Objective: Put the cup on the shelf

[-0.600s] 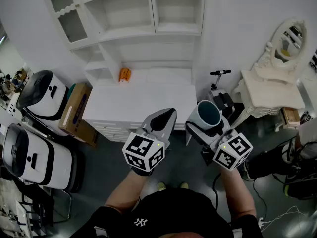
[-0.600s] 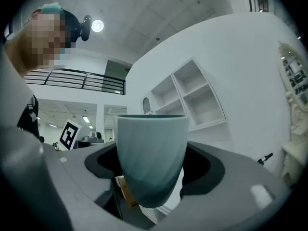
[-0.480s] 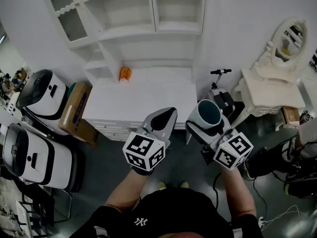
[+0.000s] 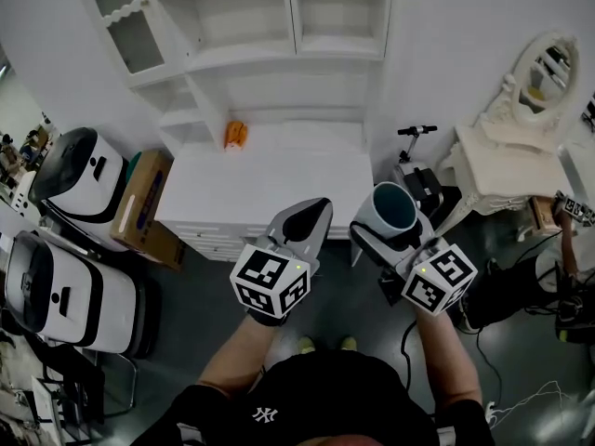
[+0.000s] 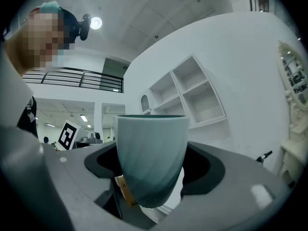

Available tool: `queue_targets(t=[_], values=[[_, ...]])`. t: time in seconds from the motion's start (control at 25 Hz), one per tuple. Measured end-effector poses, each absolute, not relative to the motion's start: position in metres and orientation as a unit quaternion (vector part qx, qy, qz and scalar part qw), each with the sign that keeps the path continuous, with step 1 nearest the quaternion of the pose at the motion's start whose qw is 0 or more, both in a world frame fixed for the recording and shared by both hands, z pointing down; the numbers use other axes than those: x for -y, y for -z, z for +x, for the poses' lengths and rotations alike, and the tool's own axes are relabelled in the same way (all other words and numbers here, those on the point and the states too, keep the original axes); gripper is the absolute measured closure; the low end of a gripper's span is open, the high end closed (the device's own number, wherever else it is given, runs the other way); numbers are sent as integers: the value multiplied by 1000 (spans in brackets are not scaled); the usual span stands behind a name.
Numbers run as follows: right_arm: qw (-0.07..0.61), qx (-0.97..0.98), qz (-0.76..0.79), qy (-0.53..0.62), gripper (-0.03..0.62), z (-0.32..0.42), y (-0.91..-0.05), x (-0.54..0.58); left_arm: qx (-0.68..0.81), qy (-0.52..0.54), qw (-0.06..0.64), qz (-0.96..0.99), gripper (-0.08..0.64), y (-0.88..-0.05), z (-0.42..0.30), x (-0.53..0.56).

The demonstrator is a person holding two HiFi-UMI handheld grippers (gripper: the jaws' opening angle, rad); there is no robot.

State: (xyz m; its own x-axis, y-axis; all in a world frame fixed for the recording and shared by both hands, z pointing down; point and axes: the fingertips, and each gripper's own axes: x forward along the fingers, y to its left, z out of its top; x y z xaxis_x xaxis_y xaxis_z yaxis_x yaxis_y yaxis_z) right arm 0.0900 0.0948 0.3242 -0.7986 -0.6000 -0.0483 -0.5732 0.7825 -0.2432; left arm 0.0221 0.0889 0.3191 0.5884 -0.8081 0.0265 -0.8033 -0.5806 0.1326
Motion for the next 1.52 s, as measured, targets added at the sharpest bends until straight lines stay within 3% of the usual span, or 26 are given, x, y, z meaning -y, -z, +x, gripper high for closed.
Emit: queue_targets(t=[0.84, 1.52], values=[[60, -925, -353, 125, 199, 32, -328, -77, 455, 21, 67, 888, 560, -328, -59, -76], [42, -930, -348, 114, 199, 23, -340, 2, 457, 14, 68, 887, 558, -341, -54, -6]])
